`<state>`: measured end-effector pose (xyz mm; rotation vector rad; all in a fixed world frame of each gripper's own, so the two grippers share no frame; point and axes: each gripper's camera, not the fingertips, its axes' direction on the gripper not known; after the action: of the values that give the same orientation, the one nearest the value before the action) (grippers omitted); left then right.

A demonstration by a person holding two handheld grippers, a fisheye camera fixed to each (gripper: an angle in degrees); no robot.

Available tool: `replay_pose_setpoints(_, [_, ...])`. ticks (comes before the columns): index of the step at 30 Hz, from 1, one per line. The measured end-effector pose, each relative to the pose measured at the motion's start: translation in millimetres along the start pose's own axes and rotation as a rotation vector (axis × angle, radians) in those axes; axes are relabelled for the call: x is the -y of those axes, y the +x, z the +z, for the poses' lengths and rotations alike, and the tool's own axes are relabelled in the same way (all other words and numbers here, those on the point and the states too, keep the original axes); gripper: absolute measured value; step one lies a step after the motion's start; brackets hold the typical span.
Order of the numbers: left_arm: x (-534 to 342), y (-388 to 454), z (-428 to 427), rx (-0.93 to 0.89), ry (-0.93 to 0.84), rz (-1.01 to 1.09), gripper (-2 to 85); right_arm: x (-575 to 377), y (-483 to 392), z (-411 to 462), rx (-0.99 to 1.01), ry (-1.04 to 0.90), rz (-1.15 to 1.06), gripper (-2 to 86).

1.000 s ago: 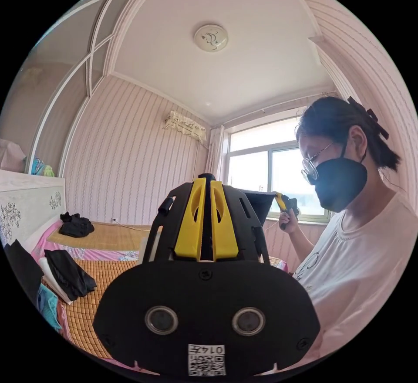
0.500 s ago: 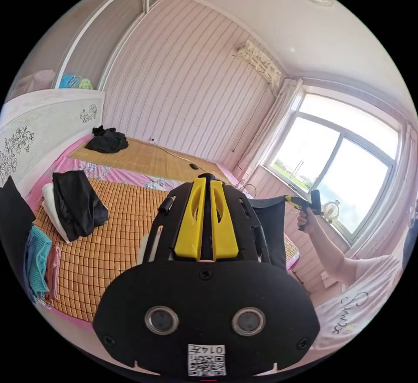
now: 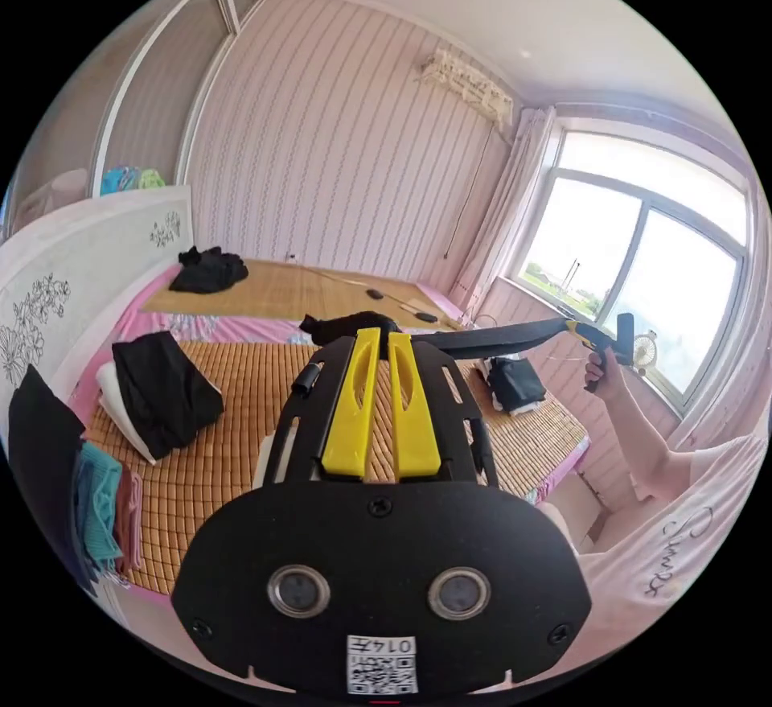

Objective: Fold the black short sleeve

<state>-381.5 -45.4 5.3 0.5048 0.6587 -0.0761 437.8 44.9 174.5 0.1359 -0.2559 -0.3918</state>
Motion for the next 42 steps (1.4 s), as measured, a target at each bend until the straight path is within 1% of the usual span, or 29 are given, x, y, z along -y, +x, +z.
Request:
replay_pose_setpoints(1, [-24, -14, 36, -0.003, -0.083, -0.035, -0.7, -21, 22, 19, 0.001, -0.058, 0.093, 0.6])
replay_pose_setpoints(2, [-36, -20, 53, -0.001, -0.121, -0.049, -0.7, -32, 33, 28, 0.001, -0.082, 0.136, 0.6])
replay_pose_setpoints(4, [-85, -43, 115, 0.005, -0.242, -0.115, -0.7, -75, 70, 60, -0.016, -0.167, 0.313, 0.6])
replay_pose_setpoints(7, [-143, -67, 177, -0.003, -0.338, -0.215, -0.7, -119, 103, 89, -0.040, -0.254, 0.497, 0.6])
replay_pose_setpoints(10, [-184, -77, 221, 0.034, -0.447, -0.230, -0.6, -147, 114, 107, -0.069, -0.322, 0.592, 0.6])
replay_pose_setpoints(13, [-207, -85, 249, 0.030, -0.532, -0.239, -0.5, -159, 113, 117, -0.092, -0.395, 0.606, 0.6])
replay_pose_setpoints(16, [-221, -90, 265, 0.044, -0.601, -0.210, -0.4, -163, 104, 119, -0.093, -0.422, 0.585, 0.6])
replay_pose_setpoints(20, [-237, -95, 271, 0.030, -0.637, -0.195, -0.5, -166, 92, 119, -0.098, -0.452, 0.581, 0.6])
replay_pose_setpoints(23, [-253, -94, 278, 0.025, -0.697, -0.164, -0.4, -168, 80, 119, -0.116, -0.486, 0.569, 0.7])
replay_pose_setpoints(30, [-287, -83, 294, 0.026, -0.815, -0.054, 0.2, -167, 52, 124, -0.160, -0.568, 0.543, 0.8])
replay_pose_setpoints(35, [-299, -91, 302, 0.035, -0.792, -0.059, 3.0, -164, 41, 128, -0.202, -0.594, 0.569, 1.2])
replay_pose_setpoints(42, [-307, -111, 293, 0.103, -0.757, -0.058, 5.1, -142, 19, 130, -0.339, -0.617, 0.491, 3.0])
